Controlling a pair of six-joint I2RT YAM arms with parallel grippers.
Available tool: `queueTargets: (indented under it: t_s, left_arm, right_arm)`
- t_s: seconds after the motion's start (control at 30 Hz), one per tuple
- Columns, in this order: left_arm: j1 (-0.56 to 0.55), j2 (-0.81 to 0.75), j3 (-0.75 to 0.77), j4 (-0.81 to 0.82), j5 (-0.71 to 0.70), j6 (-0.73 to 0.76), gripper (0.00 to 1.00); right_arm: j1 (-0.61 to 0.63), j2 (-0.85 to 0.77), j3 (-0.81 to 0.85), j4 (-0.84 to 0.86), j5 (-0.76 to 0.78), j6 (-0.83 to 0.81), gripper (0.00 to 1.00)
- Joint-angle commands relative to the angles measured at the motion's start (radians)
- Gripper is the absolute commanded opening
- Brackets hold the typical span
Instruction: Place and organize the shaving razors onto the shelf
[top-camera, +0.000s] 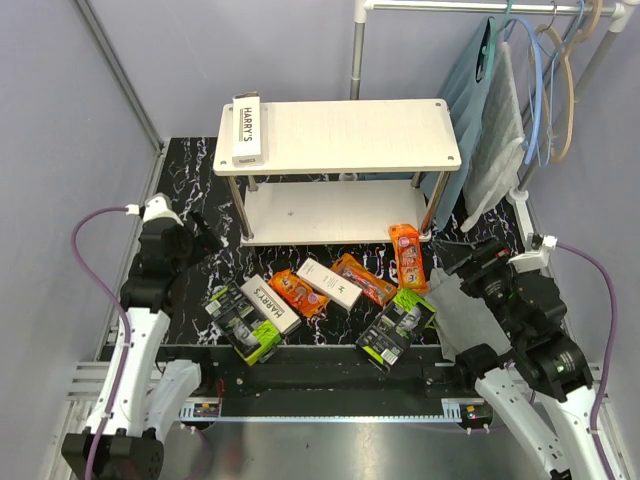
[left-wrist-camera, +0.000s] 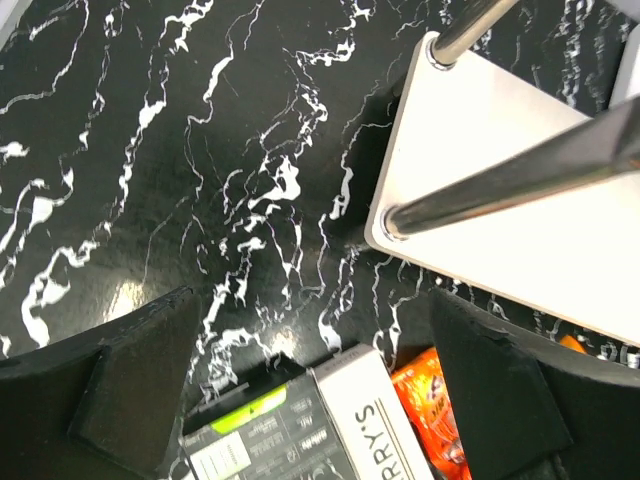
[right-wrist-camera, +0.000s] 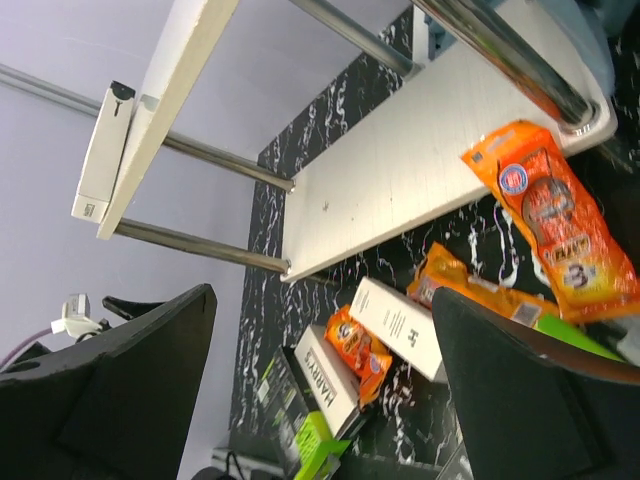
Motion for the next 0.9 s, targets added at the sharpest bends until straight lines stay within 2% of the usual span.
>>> queueTargets:
  t_s: [0.0,0.07,0.13,0.23,0.4,0.53,0.77,0.87]
  left_arm:
    - [0.005,-0.034,-0.005,-0.064,0.016,-0.057,0.99]
    - [0.005,-0.016,0.0,-0.091,0.008,-0.073,0.99]
    - [0.005,-0.002,0.015,-0.141,0.004,-0.119,0.99]
    - [0.005,-0.002,0.023,-0.178,0.072,-0.101,0.99]
    - [0.005,-0.089,-0.004,-0.132,0.212,-0.084,0.99]
    - [0.005,-0.071,-0.003,-0.132,0.28,-0.09,0.99]
    - [0.002,-0.113,-0.034,-0.128,0.41,-0.166,0.99]
    - [-0.011,-0.128,-0.06,-0.13,0.413,-0.197,0.99]
  right_arm:
    - [0.003,0.087,0.138,-0.212,0.0,0.098,1.0]
    - [0.003,0.205,0.199,-0.228,-0.132,0.066,1.0]
    - [0.003,0.312,0.31,-0.307,-0.153,0.113,1.0]
    - [0.003,0.34,0.419,-0.364,-0.121,0.106,1.0]
    - [0.002,0.191,0.304,-0.17,-0.183,0.147,1.0]
    - [0.003,0.28,0.334,-0.249,-0.313,0.106,1.0]
    - [0.003,0.305,0.397,-0.386,-0.295,0.017,1.0]
    - [0.002,0.342,0.355,-0.385,-0.37,0.012,1.0]
